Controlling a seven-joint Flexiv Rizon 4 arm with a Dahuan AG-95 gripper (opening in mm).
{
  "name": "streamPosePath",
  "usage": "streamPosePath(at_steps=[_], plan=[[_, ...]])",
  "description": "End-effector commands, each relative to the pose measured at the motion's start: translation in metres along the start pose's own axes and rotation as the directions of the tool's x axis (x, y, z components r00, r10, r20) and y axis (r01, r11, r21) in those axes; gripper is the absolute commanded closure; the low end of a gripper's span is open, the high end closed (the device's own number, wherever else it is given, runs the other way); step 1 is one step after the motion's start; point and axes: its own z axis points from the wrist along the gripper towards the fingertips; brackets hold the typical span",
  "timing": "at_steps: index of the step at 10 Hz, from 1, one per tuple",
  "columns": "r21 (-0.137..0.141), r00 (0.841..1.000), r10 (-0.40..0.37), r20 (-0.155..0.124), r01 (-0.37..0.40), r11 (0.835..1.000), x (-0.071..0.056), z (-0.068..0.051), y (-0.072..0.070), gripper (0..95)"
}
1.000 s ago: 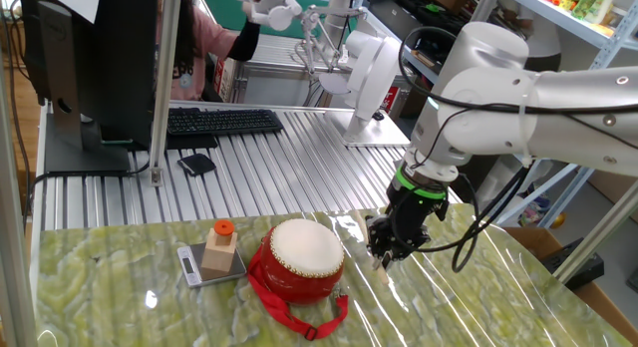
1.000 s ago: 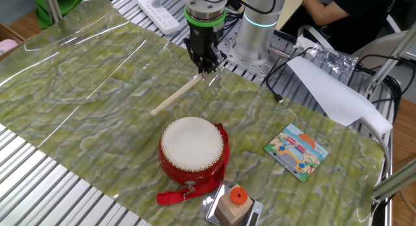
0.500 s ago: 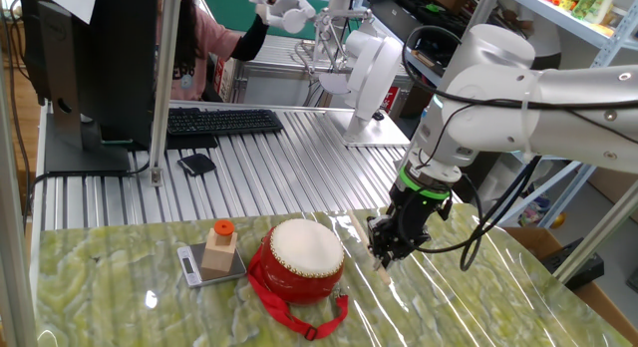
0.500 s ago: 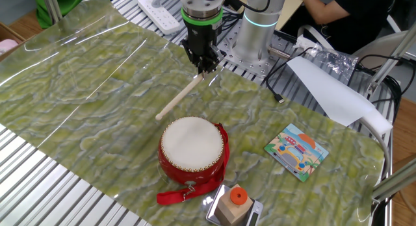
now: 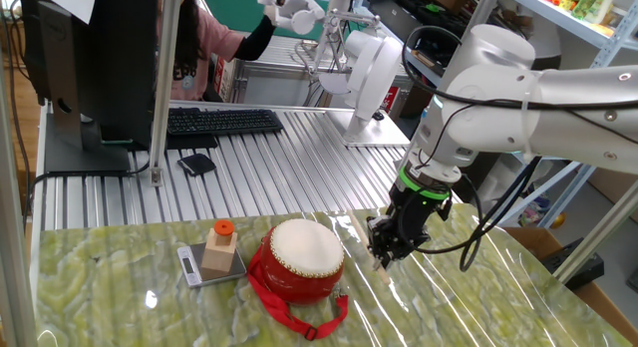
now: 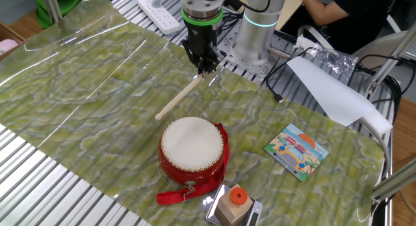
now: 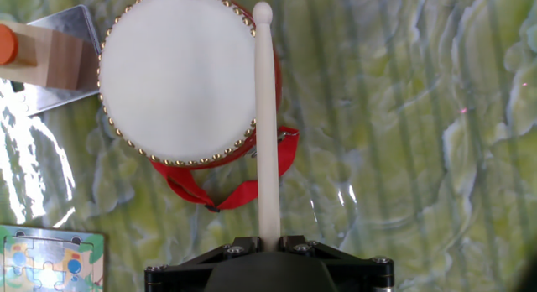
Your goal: Play the drum
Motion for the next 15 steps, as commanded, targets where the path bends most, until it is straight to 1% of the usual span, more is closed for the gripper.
streamPosePath(at_steps=[1,2,7,10,11,13,15], plan=[[-0.012,1.000,-0.014,0.004,0.015,1.000,0.000,0.000,0.000,95.0],[-0.013,1.000,-0.006,0.000,0.006,1.000,0.000,0.000,0.000,95.0],[-0.017,1.000,-0.005,0.001,0.005,1.000,0.000,0.000,0.000,95.0],[-0.016,1.000,-0.020,0.001,0.020,1.000,0.000,0.000,0.000,95.0],[-0.015,1.000,-0.015,0.001,0.015,1.000,0.001,-0.001,0.002,95.0],[-0.013,1.000,0.000,0.000,0.000,1.000,0.005,-0.006,0.009,95.0],[-0.012,1.000,-0.001,0.000,0.001,1.000,0.015,-0.015,0.023,95.0]])
